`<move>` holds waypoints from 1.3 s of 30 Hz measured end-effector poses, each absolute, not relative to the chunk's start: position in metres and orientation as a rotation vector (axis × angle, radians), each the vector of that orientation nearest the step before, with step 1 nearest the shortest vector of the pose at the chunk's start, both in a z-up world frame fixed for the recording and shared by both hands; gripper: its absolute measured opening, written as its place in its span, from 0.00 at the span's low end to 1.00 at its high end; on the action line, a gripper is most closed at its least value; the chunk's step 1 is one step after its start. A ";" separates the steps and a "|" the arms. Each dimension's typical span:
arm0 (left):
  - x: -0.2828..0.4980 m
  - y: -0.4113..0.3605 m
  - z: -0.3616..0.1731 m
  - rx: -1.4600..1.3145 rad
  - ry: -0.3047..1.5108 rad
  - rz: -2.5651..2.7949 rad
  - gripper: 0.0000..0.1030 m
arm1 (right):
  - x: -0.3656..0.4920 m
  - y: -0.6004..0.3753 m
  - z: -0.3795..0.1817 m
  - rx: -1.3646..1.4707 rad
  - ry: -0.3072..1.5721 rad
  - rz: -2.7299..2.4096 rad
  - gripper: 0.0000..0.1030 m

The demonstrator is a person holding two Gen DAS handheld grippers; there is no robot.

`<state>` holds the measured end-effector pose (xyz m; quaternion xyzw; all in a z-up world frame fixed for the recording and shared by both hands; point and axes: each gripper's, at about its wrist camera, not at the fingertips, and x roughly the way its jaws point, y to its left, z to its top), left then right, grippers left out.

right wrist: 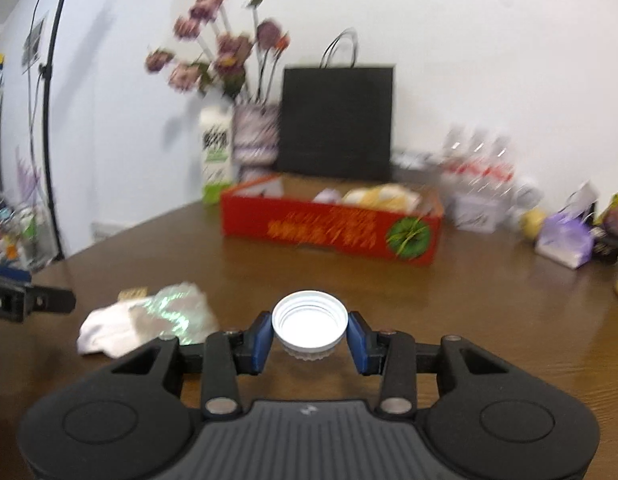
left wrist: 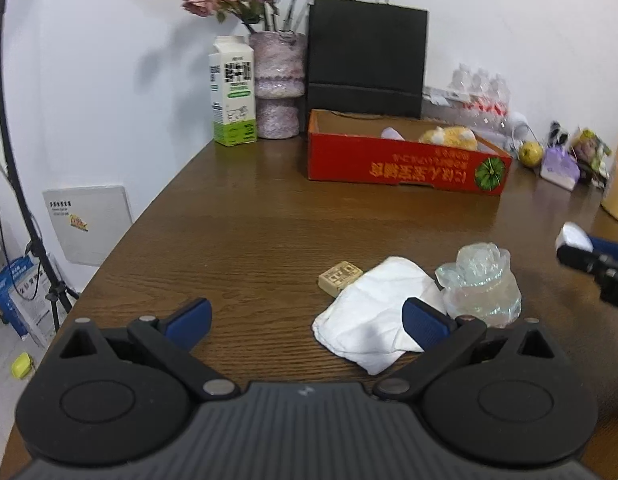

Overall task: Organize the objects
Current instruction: 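Close the right gripper on the white bottle cap while the left gripper grasps the white cloth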

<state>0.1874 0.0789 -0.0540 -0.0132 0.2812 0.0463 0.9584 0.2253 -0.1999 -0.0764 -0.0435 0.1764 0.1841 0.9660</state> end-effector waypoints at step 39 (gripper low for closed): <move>0.234 0.045 -0.084 -0.001 0.645 -0.044 0.67 | 0.224 -0.192 -0.079 -0.113 0.347 0.367 0.38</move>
